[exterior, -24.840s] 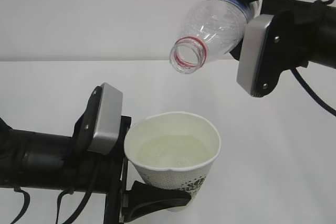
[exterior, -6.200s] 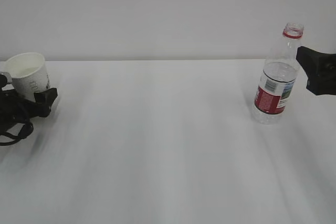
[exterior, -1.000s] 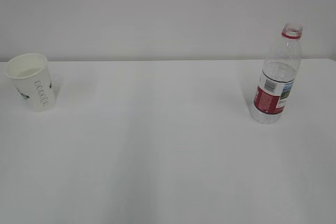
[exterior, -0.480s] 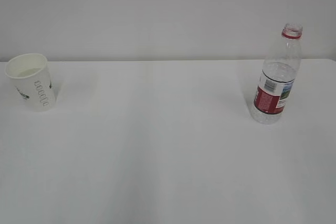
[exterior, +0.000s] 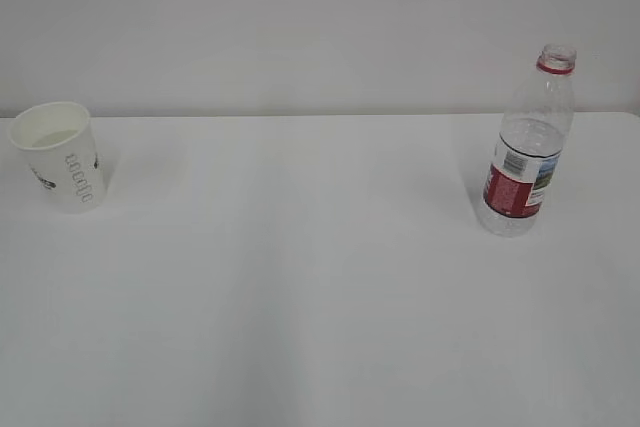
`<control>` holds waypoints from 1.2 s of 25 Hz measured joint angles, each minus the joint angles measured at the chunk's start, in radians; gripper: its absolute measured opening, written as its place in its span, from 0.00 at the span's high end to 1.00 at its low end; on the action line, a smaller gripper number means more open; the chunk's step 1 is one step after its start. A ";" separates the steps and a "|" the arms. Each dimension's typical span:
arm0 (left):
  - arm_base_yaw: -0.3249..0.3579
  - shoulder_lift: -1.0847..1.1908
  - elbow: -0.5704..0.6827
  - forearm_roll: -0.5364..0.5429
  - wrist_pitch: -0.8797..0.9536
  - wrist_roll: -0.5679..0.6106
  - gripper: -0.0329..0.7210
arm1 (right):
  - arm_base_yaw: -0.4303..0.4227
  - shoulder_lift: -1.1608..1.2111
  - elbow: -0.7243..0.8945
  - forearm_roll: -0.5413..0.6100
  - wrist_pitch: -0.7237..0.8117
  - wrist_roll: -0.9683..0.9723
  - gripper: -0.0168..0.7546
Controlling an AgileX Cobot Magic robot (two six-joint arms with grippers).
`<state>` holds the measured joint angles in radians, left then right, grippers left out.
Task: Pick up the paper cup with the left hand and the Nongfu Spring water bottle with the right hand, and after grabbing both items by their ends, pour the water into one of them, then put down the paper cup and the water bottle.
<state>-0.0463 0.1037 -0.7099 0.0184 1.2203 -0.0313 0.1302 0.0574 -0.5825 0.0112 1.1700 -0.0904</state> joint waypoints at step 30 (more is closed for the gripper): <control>0.000 -0.084 0.180 -0.057 -0.093 0.002 0.27 | 0.000 -0.075 0.085 0.003 -0.011 0.002 0.22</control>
<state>-0.0463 0.0196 -0.5296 -0.0381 1.1271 -0.0296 0.1302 -0.0174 -0.4975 0.0140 1.1590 -0.0880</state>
